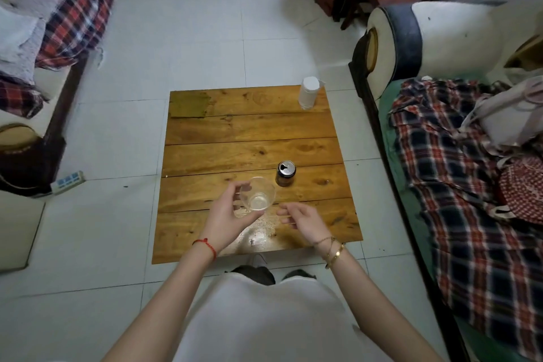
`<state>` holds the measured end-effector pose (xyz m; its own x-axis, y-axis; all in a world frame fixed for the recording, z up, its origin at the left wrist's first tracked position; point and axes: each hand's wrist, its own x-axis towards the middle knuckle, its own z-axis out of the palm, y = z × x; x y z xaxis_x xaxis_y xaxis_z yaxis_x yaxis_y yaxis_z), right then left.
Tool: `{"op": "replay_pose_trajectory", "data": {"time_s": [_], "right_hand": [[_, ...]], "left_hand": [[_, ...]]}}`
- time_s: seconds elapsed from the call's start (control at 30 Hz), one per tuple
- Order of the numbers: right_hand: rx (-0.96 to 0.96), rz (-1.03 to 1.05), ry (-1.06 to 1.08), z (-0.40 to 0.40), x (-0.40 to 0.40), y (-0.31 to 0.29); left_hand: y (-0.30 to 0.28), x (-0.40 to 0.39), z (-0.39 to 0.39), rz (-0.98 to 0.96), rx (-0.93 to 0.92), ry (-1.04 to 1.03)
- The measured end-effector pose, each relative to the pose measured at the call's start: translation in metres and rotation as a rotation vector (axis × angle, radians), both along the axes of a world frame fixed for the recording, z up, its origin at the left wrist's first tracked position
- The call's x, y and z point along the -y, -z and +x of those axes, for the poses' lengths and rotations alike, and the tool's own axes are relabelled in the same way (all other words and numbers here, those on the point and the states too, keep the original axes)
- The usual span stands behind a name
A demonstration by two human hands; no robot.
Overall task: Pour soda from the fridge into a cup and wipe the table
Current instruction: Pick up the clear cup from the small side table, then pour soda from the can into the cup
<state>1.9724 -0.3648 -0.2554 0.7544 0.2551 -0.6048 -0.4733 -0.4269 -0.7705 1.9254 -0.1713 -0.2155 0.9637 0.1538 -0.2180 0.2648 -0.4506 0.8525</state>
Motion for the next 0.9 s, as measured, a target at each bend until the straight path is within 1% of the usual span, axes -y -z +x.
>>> {"op": "replay_pose_trajectory", "data": {"time_s": [0.17, 0.3, 0.43, 0.8, 0.9], "right_hand": [[0.044, -0.071, 0.043, 0.038, 0.004, 0.008], [0.067, -0.190, 0.096, 0.064, 0.009, 0.026], [0.061, -0.308, 0.059, 0.088, 0.011, 0.049], [0.010, -0.380, 0.042, 0.144, 0.007, 0.159], [0.069, -0.403, 0.012, 0.152, -0.001, 0.191]], "left_hand": [[0.008, -0.014, 0.029, 0.020, -0.017, -0.042], [0.021, -0.016, 0.046, 0.043, -0.011, -0.100], [0.043, -0.016, 0.061, 0.063, -0.023, -0.137], [0.123, -0.008, 0.088, 0.046, -0.098, -0.226], [0.145, -0.005, 0.093, 0.030, -0.109, -0.249]]}}
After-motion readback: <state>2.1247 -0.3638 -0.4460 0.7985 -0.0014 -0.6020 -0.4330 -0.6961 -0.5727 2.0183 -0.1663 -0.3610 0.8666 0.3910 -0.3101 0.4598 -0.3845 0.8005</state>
